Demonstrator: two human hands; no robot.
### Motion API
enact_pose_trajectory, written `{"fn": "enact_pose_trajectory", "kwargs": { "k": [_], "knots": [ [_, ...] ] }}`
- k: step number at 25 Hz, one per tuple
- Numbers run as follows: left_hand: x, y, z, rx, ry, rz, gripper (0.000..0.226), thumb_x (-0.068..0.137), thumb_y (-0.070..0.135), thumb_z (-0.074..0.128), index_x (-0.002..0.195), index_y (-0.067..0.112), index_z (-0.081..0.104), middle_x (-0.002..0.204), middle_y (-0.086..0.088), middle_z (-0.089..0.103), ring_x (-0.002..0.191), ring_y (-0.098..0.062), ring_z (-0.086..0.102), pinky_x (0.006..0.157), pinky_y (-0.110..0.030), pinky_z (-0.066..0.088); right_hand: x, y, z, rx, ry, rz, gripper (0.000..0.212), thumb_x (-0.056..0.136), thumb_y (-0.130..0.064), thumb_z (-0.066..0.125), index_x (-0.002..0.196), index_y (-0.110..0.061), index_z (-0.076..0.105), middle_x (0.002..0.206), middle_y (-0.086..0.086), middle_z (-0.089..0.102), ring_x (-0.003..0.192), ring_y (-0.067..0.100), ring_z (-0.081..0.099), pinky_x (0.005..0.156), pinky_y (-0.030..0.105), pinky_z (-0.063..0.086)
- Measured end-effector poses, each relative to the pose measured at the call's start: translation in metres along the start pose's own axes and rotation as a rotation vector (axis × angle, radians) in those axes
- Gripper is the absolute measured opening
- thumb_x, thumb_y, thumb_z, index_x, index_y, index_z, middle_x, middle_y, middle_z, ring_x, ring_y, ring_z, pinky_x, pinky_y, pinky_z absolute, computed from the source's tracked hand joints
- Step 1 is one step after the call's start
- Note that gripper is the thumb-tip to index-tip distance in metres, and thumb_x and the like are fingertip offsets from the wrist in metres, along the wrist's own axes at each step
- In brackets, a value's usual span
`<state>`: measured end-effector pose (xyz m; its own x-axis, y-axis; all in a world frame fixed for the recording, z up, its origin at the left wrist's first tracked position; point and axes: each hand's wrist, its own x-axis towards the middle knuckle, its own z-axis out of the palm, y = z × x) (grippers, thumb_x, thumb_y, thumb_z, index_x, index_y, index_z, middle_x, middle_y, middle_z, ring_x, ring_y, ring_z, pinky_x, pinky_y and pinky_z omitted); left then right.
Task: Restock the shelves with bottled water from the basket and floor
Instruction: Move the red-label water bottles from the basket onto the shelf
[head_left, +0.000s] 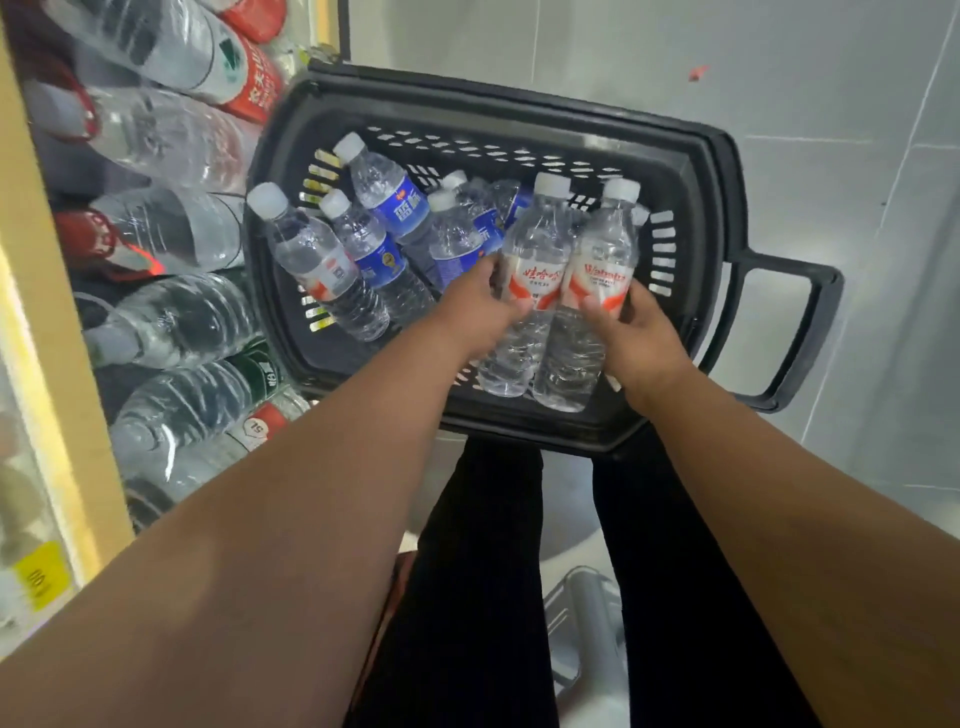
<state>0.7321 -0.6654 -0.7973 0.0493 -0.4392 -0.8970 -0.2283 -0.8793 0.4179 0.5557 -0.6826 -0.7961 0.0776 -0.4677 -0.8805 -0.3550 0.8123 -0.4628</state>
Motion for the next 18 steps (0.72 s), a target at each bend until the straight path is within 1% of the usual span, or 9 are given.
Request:
{"fn": "enact_pose_trajectory", "kwargs": {
  "k": [3, 5, 8, 9, 11, 13, 16, 17, 18],
  "knots": [
    [-0.043, 0.01, -0.018, -0.07, 0.032, 0.015, 0.051, 0.093, 0.017, 0.063, 0.141, 0.019, 0.045, 0.126, 0.003, 0.061, 0.109, -0.01, 0.053, 0.1, -0.03, 0.037, -0.032, -0.033, 0.002, -0.061, -0.055, -0.035, 0.056, 0.088, -0.042, 0.068, 0.137, -0.024, 0.048, 0.119, -0.004, 0.067, 0.108, 0.016, 0.066, 0.099, 0.046, 0.051],
    [-0.074, 0.016, -0.03, -0.134, 0.07, 0.018, 0.051, 0.092, 0.018, 0.065, 0.139, 0.02, 0.046, 0.126, 0.002, 0.061, 0.114, -0.012, 0.055, 0.109, -0.038, 0.038, -0.059, -0.055, 0.002, -0.091, -0.112, -0.06, 0.057, 0.088, -0.039, 0.068, 0.139, -0.026, 0.047, 0.122, -0.002, 0.066, 0.108, 0.015, 0.066, 0.097, 0.045, 0.052],
    [-0.137, 0.027, -0.046, -0.185, 0.116, 0.039, 0.052, 0.092, 0.021, 0.066, 0.14, 0.019, 0.047, 0.127, 0.002, 0.062, 0.117, -0.014, 0.056, 0.109, -0.037, 0.039, -0.109, -0.086, -0.001, -0.125, -0.174, -0.105, 0.059, 0.087, -0.04, 0.07, 0.14, -0.028, 0.046, 0.123, -0.001, 0.065, 0.107, 0.017, 0.067, 0.095, 0.048, 0.054],
    [-0.161, 0.031, -0.049, -0.209, 0.128, 0.061, 0.051, 0.092, 0.021, 0.066, 0.139, 0.018, 0.048, 0.123, 0.003, 0.062, 0.114, -0.013, 0.056, 0.108, -0.035, 0.04, -0.129, -0.097, -0.003, -0.143, -0.202, -0.128, 0.063, 0.084, -0.044, 0.071, 0.14, -0.029, 0.046, 0.123, -0.001, 0.065, 0.107, 0.018, 0.067, 0.094, 0.049, 0.054],
    [-0.213, 0.038, -0.053, -0.251, 0.157, 0.114, 0.045, 0.092, 0.023, 0.066, 0.135, 0.017, 0.051, 0.116, 0.007, 0.063, 0.11, -0.01, 0.058, 0.103, -0.032, 0.042, -0.172, -0.119, -0.005, -0.217, -0.248, -0.165, 0.078, 0.072, -0.064, 0.073, 0.139, -0.034, 0.045, 0.125, -0.004, 0.064, 0.11, 0.017, 0.066, 0.095, 0.049, 0.053],
    [-0.258, 0.042, -0.05, -0.285, 0.204, 0.143, 0.04, 0.092, 0.026, 0.067, 0.13, 0.021, 0.054, 0.115, 0.009, 0.064, 0.111, -0.011, 0.059, 0.101, -0.032, 0.043, -0.209, -0.135, -0.012, -0.258, -0.3, -0.204, 0.091, 0.06, -0.076, 0.073, 0.137, -0.038, 0.044, 0.127, -0.006, 0.063, 0.112, 0.018, 0.065, 0.096, 0.051, 0.051],
    [-0.321, 0.036, -0.034, -0.485, 0.284, 0.184, 0.033, 0.088, 0.026, 0.071, 0.119, 0.028, 0.061, 0.117, 0.002, 0.069, 0.111, -0.018, 0.063, 0.104, -0.042, 0.047, -0.261, -0.153, -0.02, -0.355, -0.381, -0.238, 0.093, 0.055, -0.077, 0.075, 0.135, -0.038, 0.045, 0.124, -0.008, 0.064, 0.111, 0.018, 0.065, 0.095, 0.052, 0.052],
    [-0.34, 0.034, -0.025, -0.574, 0.295, 0.217, 0.034, 0.087, 0.026, 0.071, 0.119, 0.027, 0.061, 0.118, -0.002, 0.069, 0.11, -0.019, 0.065, 0.101, -0.041, 0.049, -0.279, -0.158, -0.023, -0.385, -0.398, -0.237, 0.089, 0.059, -0.072, 0.076, 0.135, -0.036, 0.045, 0.124, -0.007, 0.063, 0.111, 0.019, 0.065, 0.096, 0.053, 0.052],
    [-0.357, 0.033, -0.016, -0.645, 0.308, 0.249, 0.041, 0.086, 0.025, 0.071, 0.125, 0.024, 0.06, 0.118, -0.004, 0.069, 0.105, -0.017, 0.066, 0.094, -0.035, 0.052, -0.293, -0.162, -0.026, -0.406, -0.427, -0.244, 0.08, 0.067, -0.063, 0.075, 0.135, -0.034, 0.045, 0.125, -0.006, 0.063, 0.113, 0.019, 0.064, 0.097, 0.054, 0.051]
  ]
}}
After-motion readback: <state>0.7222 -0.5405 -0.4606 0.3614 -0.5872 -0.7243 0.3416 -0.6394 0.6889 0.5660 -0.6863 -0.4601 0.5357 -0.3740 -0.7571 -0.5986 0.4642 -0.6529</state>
